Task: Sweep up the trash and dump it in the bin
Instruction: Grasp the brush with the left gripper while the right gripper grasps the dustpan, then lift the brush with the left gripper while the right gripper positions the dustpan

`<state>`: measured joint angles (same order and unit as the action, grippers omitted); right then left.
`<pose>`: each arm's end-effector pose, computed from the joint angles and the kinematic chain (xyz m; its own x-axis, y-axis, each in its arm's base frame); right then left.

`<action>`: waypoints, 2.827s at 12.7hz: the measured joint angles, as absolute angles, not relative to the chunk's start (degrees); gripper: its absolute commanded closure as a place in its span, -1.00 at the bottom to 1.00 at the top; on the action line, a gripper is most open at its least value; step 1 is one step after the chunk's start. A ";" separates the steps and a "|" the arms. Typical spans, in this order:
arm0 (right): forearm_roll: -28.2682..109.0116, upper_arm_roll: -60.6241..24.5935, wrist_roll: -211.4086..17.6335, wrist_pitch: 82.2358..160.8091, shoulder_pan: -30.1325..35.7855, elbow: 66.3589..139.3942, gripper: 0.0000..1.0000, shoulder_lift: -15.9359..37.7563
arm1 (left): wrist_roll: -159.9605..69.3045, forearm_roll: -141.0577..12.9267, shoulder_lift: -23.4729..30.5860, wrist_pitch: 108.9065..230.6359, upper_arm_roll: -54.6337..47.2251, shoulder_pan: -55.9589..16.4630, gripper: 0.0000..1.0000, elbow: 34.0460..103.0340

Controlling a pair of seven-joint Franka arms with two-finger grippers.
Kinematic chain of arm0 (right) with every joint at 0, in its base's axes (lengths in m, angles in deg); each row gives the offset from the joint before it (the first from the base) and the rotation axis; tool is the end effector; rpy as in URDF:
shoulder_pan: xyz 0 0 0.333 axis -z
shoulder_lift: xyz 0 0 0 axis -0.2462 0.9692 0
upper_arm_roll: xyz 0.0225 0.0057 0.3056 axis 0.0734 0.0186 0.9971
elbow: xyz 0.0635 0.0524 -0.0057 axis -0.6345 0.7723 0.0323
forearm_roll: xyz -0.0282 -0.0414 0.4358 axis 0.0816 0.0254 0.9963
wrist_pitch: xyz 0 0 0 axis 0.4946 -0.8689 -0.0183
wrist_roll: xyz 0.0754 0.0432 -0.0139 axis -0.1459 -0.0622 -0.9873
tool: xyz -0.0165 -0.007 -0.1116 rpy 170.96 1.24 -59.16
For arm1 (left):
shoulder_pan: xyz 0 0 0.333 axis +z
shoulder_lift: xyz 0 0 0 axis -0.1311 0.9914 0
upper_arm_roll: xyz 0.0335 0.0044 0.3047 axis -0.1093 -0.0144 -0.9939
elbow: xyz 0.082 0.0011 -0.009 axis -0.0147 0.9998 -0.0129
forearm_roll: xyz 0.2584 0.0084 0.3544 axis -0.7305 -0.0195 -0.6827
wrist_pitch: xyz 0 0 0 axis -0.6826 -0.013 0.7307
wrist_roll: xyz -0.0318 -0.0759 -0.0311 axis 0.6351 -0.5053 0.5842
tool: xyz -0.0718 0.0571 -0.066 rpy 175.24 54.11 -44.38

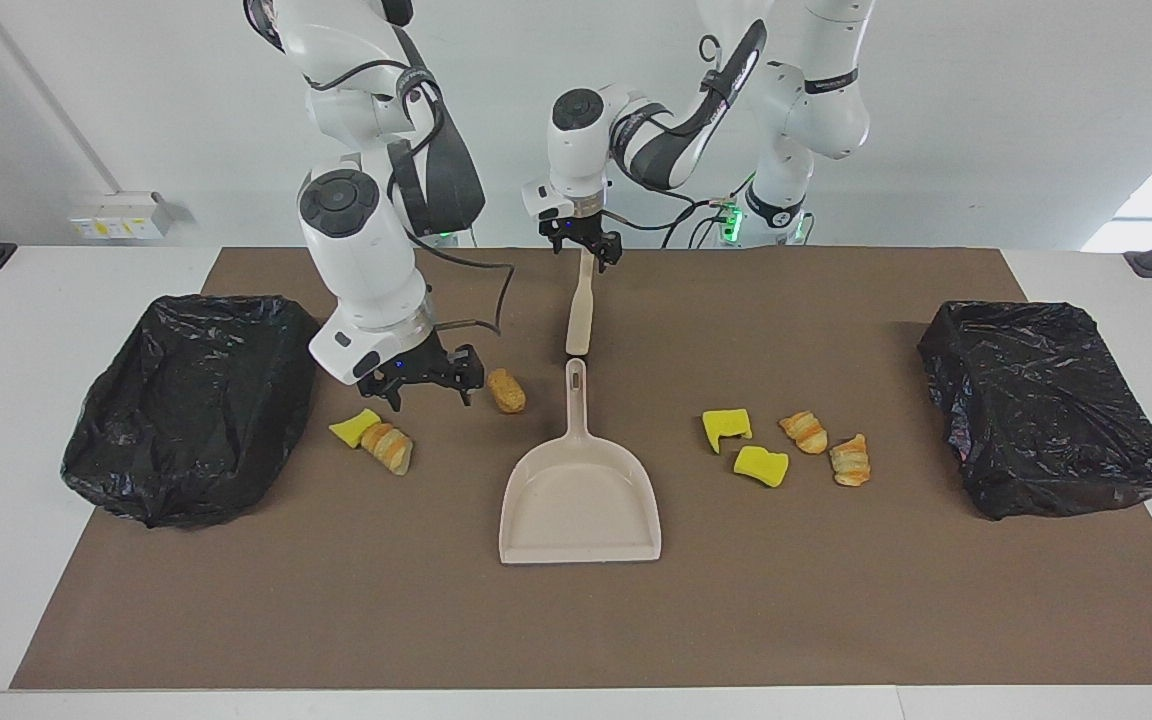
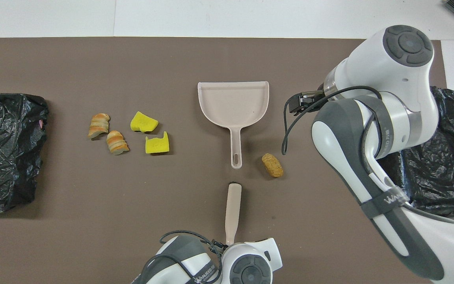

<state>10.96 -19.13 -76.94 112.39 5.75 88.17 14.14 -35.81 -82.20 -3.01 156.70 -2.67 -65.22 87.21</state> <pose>0.6796 0.1710 0.4378 0.9993 0.0357 0.0049 0.0359 -0.9978 -0.0555 0.2579 -0.4911 0.2915 0.8346 -0.5333 -0.1382 -0.5329 -0.8451 0.0427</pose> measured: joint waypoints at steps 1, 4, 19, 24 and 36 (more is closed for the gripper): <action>10.96 -19.13 -76.94 112.39 5.75 88.24 -1.00 14.14 | -35.68 -82.20 -2.09 157.10 -2.77 -65.29 -1.00 87.17; 10.96 -19.13 -76.94 112.41 5.75 88.35 -1.00 14.14 | -35.68 -82.20 -1.73 157.17 -3.42 -65.17 -0.81 87.01; 10.99 -19.06 -71.68 117.09 2.51 89.63 -1.00 14.50 | -46.14 -83.55 -9.19 133.18 -4.82 -53.82 1.00 83.40; 11.01 -19.01 -64.48 121.20 -2.99 90.64 -1.00 16.49 | -50.80 -84.42 -16.27 127.73 -5.13 -38.22 1.00 83.41; 9.05 -19.62 -55.56 132.92 -12.67 101.89 0.05 17.61 | -71.79 -98.02 0.92 146.21 -5.21 -8.78 1.00 73.29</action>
